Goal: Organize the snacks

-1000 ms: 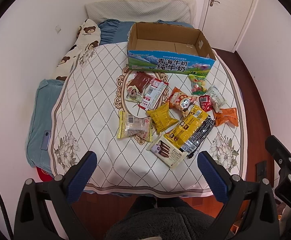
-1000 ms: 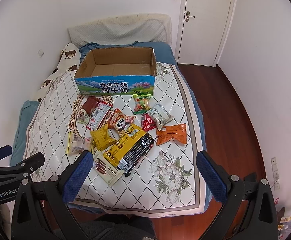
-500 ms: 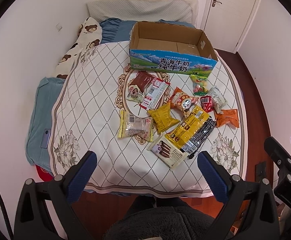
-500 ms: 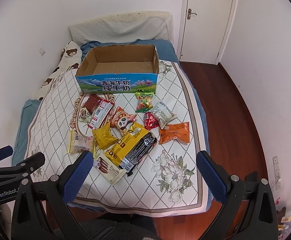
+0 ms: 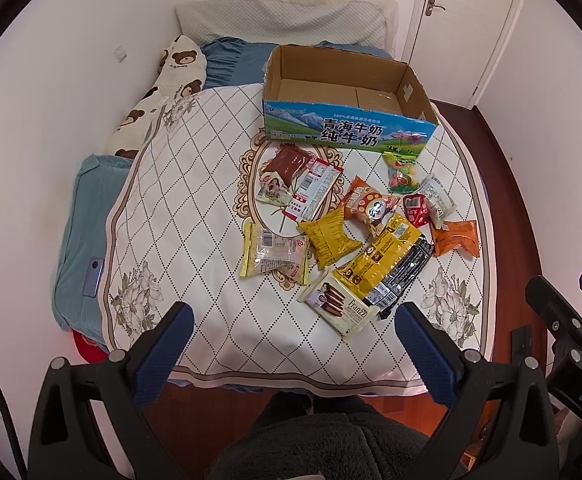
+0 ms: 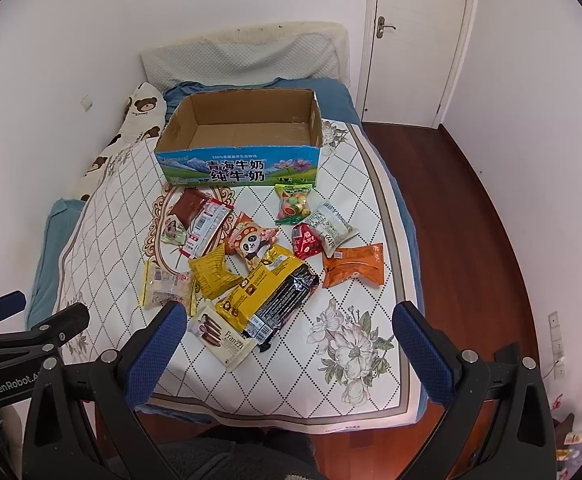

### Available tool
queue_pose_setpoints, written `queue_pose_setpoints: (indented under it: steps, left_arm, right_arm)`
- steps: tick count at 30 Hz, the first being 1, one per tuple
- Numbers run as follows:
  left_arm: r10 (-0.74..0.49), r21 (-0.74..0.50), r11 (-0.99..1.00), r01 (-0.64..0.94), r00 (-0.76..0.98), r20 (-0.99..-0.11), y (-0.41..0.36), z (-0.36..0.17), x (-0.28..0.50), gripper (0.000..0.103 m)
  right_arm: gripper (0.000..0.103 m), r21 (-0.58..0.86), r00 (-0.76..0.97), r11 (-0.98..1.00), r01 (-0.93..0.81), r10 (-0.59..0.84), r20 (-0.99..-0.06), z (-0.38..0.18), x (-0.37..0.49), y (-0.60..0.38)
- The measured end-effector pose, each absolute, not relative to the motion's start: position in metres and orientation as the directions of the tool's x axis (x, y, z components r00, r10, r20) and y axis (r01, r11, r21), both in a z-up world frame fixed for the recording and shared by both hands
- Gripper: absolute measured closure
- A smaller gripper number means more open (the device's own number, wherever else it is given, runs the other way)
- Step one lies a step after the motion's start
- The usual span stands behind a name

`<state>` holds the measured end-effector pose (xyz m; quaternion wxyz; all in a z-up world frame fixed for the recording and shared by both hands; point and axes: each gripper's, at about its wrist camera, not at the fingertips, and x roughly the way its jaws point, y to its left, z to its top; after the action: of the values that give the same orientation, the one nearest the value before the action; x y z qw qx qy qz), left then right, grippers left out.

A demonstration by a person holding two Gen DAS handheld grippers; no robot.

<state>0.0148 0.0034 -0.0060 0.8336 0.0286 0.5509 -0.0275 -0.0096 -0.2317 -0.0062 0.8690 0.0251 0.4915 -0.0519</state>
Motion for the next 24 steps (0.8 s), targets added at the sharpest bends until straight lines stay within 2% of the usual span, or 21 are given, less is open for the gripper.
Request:
queue_pose_setpoints:
  steps: [24]
  left_arm:
    - [-0.013,0.02,0.997,0.079,0.395,-0.919,0.003,0.006,0.019,0.0]
  right_arm:
    - [0.0,0.006,0.512,0.992,0.128,-0.061,-0.857,-0.006,-0.011,-0.231]
